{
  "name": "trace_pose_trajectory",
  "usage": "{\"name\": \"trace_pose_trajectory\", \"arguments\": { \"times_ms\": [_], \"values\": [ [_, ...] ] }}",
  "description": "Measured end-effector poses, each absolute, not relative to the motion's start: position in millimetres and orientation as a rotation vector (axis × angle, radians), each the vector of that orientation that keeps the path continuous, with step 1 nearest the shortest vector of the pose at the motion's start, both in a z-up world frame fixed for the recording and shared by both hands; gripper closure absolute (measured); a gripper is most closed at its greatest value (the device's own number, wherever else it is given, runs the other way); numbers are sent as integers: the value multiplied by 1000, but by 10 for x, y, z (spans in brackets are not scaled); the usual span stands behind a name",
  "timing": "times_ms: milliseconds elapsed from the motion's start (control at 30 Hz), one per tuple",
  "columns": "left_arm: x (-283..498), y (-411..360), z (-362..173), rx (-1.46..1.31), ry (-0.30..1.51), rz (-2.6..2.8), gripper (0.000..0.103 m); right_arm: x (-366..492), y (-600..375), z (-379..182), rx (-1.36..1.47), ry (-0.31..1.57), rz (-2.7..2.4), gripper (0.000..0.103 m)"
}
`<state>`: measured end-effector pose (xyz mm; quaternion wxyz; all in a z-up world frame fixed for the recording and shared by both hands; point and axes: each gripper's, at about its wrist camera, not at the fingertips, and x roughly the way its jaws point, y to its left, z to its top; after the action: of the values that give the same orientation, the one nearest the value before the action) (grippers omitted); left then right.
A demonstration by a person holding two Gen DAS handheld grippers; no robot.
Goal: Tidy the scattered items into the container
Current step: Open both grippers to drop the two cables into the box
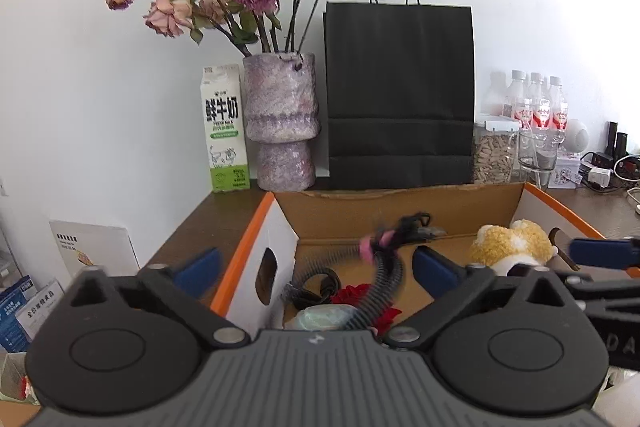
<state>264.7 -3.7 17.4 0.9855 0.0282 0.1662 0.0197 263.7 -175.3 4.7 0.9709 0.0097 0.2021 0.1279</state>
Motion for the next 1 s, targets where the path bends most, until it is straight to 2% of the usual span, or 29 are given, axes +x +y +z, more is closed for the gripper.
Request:
{"name": "trace_pose_trajectory", "arguments": {
  "times_ms": [33, 100, 1000],
  "values": [
    [2617, -37, 186, 57, 319, 49, 0, 2614, -1754, 54, 20, 399, 247, 11],
    [2569, -36, 211, 57, 294, 71, 0, 2568, -1758, 76, 15, 372, 231, 5],
    [2523, -34, 193, 57, 311, 92, 0, 2482, -1789, 139, 15, 365, 209, 2]
  ]
}}
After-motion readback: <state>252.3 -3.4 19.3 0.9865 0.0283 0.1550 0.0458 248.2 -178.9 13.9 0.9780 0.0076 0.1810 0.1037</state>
